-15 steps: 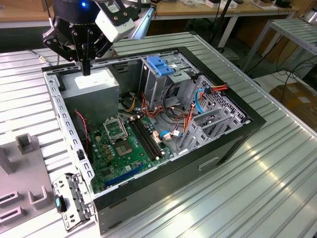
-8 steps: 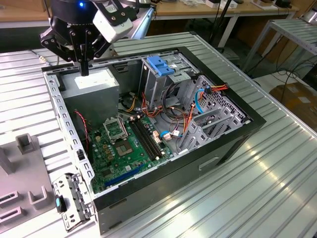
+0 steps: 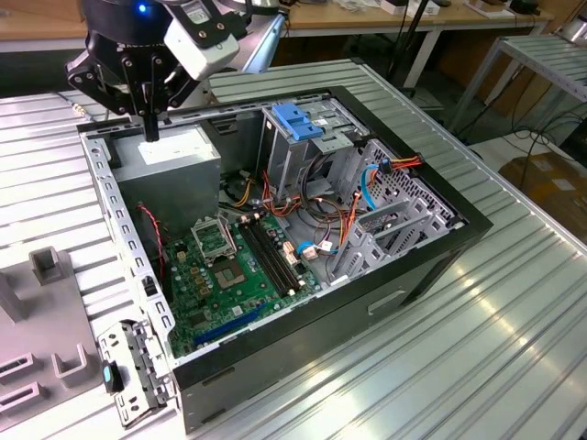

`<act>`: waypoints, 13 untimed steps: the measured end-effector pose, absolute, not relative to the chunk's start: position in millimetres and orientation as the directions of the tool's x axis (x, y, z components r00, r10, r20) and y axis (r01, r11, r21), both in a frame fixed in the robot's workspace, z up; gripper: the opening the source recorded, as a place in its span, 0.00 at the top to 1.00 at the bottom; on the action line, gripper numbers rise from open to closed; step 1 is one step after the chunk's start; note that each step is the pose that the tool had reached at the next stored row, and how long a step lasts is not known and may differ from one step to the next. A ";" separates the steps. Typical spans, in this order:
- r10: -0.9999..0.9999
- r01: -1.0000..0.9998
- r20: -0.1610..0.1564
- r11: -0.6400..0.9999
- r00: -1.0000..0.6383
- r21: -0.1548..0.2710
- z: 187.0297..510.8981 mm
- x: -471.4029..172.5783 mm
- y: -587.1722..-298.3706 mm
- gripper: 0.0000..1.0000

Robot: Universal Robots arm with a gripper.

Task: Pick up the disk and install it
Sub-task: 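Reach for the disk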

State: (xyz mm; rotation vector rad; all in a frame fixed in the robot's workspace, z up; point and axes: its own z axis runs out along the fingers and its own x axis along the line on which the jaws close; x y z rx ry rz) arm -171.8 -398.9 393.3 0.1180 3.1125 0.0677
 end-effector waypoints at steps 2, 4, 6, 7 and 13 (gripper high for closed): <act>0.076 0.075 -0.024 0.996 -0.997 0.044 393.3 -172.7 -398.9 0.89; 0.076 0.075 -0.024 0.996 -0.997 0.044 393.3 -174.4 -398.9 0.89; 0.076 0.075 -0.024 0.996 -0.997 0.044 393.3 -175.3 -398.9 0.89; 0.076 0.075 -0.024 0.996 -0.997 0.044 393.3 -175.7 -398.9 0.89; 0.076 0.075 -0.024 0.996 -0.997 0.044 393.3 -178.5 -398.9 0.89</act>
